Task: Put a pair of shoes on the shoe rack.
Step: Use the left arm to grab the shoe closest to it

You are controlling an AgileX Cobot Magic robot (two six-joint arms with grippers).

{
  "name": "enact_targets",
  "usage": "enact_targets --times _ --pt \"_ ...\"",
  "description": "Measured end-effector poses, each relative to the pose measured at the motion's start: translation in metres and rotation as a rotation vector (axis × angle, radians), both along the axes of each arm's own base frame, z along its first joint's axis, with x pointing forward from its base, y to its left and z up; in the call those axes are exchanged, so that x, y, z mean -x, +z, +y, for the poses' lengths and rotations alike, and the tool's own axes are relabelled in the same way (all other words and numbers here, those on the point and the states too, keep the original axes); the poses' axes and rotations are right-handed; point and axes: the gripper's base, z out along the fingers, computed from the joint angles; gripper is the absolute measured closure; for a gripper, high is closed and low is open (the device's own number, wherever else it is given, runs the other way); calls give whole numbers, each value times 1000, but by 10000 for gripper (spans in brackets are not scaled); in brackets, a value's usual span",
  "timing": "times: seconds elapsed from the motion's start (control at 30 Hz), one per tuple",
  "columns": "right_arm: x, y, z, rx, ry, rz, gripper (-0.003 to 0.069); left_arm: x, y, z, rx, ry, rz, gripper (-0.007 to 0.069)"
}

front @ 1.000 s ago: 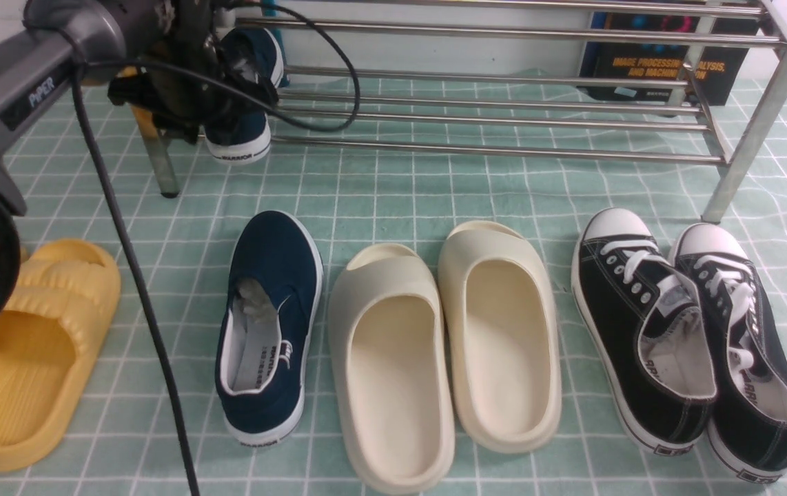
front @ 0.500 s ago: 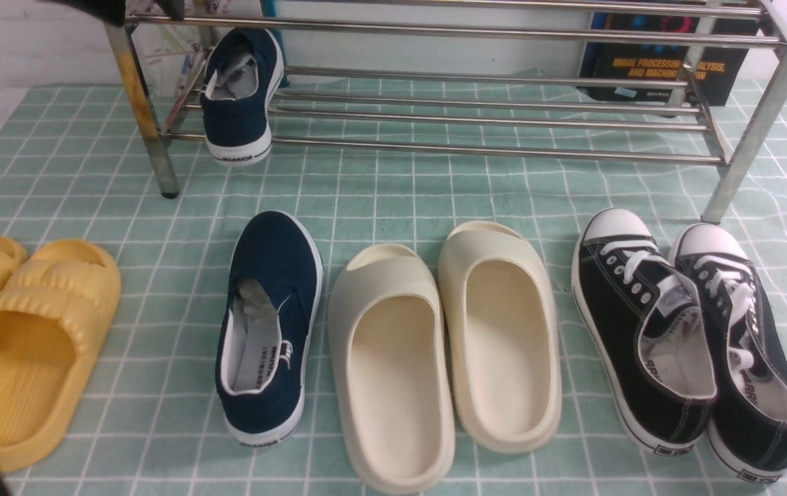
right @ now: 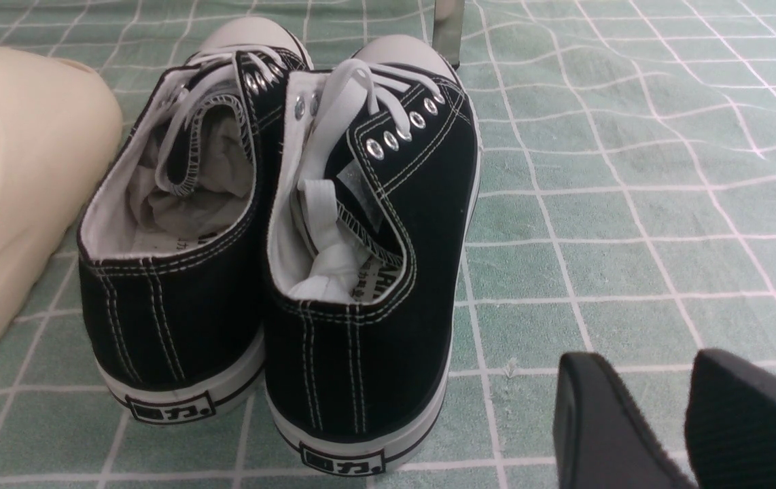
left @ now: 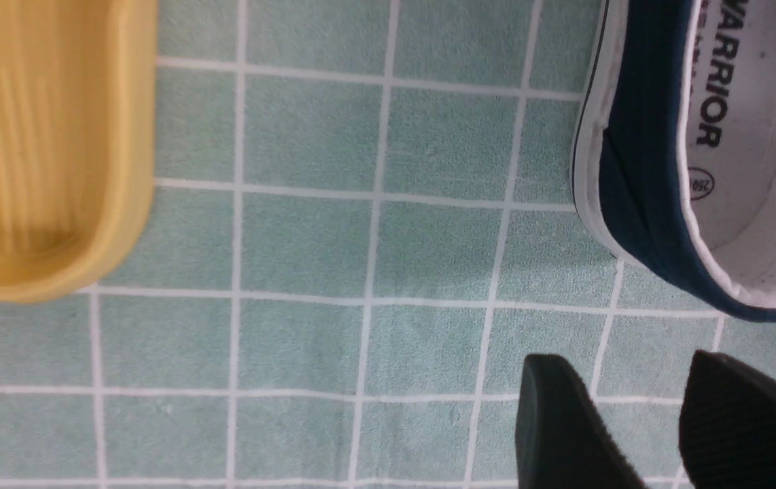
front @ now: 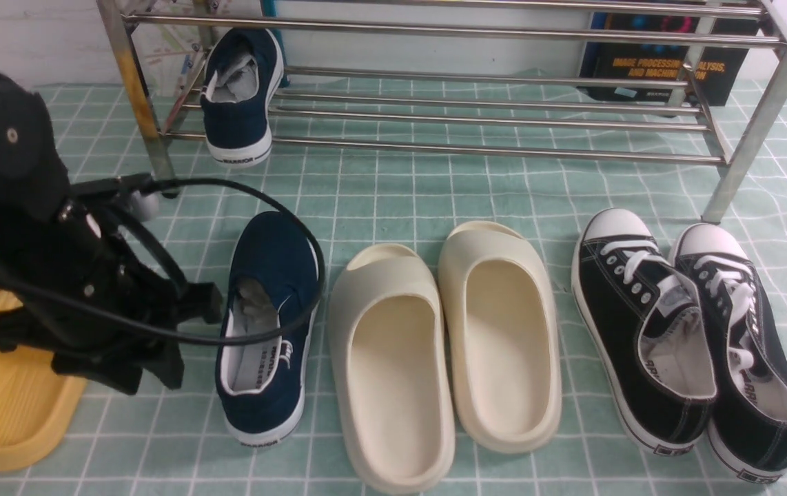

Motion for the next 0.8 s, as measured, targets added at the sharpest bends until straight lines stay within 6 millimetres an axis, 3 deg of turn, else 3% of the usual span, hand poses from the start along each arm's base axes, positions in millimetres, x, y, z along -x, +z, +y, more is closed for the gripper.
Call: enact_targets --times 0.17,0.33,0.47,0.8 --pt "0 0 0 0 0 0 419 -6 -2 -4 23 -13 -87 350" --pt "0 0 0 0 0 0 419 -5 -2 -27 -17 -152 -161 351" --pt "0 0 0 0 0 0 419 -8 -6 -35 -74 -220 -198 351" --pt "0 0 0 0 0 0 419 -30 -36 -38 -83 -118 -120 314"
